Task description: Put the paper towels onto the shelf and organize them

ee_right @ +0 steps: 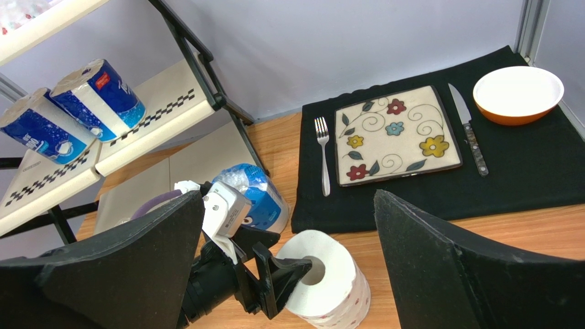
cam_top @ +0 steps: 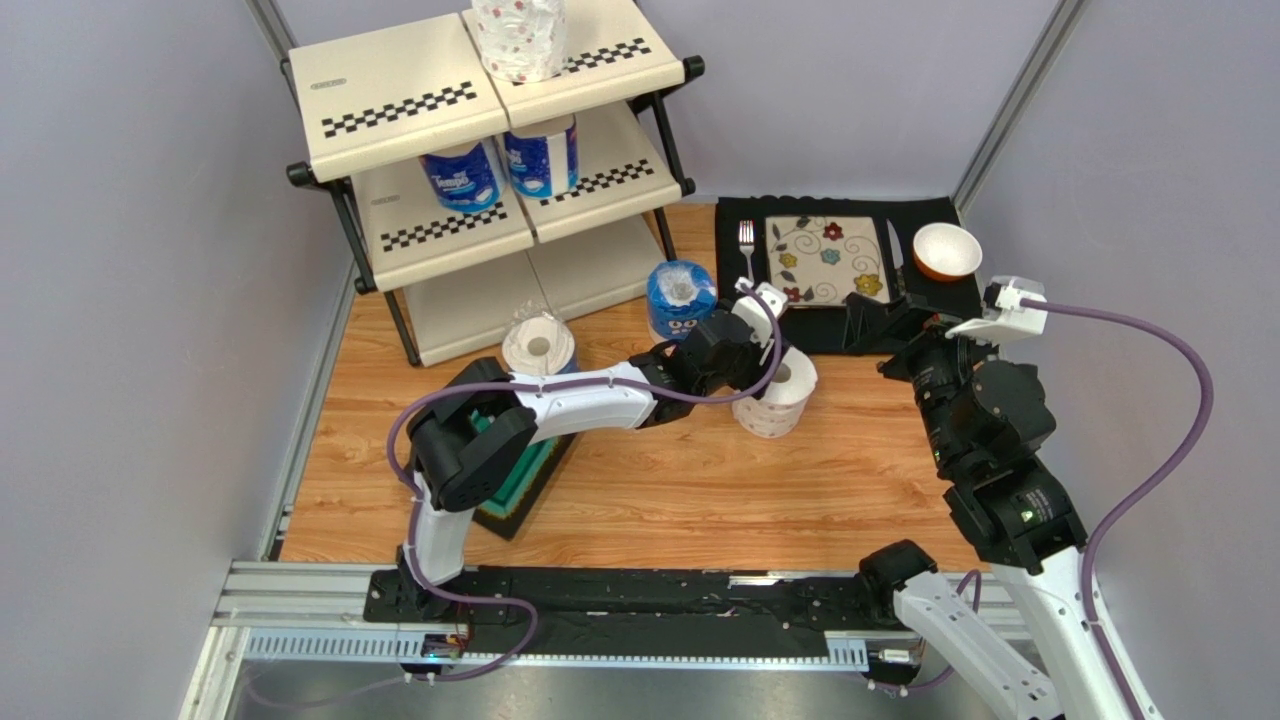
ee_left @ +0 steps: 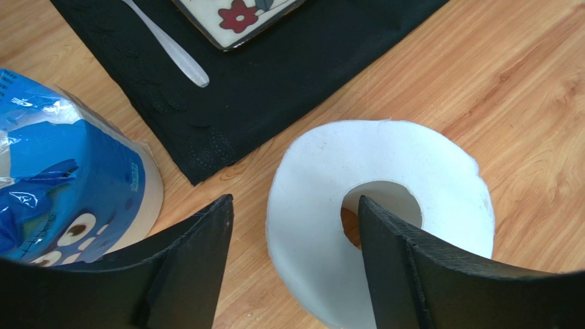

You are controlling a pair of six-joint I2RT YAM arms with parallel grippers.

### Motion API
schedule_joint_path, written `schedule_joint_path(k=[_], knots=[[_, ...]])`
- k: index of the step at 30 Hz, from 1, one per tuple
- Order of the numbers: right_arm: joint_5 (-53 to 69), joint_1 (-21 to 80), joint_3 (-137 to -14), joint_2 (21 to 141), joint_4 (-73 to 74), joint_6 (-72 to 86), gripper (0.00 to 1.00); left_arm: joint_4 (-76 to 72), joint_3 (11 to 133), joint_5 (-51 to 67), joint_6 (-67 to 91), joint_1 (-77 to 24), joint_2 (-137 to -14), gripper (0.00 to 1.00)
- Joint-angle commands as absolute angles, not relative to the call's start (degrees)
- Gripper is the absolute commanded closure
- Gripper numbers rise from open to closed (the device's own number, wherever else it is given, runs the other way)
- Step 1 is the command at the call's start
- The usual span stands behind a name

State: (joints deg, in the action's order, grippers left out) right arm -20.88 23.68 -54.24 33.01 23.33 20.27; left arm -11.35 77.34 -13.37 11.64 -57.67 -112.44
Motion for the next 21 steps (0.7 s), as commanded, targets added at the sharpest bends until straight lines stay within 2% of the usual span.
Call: schedule_joint_path(k=[1, 5, 11, 14, 21], knots=[[-20.8, 23.6, -54.2, 32.3, 22.2, 19.0, 0.02, -11.3, 78.1, -11.4, 13.7, -56.9, -114.0, 0.27], [-20.8, 23.6, -54.1, 32.3, 22.1, 18.7, 0.02, -11.3, 78.6, -10.2, 14.4, -56.9, -114.5, 0.34], [-21.1, 23.6, -54.0, 32.3, 22.2, 18.5, 0.02, -11.5, 79.0, -7.4, 15.8, -56.6, -115.1, 0.57], [-21.2, 23.6, -54.0, 32.3, 22.2, 18.5, 0.02, -11.3, 79.1, -6.3, 16.0, -56.5, -114.8, 0.66], [-21.2, 23.6, -53.9, 32.2, 22.3, 18.7, 0.02, -10.0, 80.3, -6.2, 15.4, -56.3, -112.0, 0.7]])
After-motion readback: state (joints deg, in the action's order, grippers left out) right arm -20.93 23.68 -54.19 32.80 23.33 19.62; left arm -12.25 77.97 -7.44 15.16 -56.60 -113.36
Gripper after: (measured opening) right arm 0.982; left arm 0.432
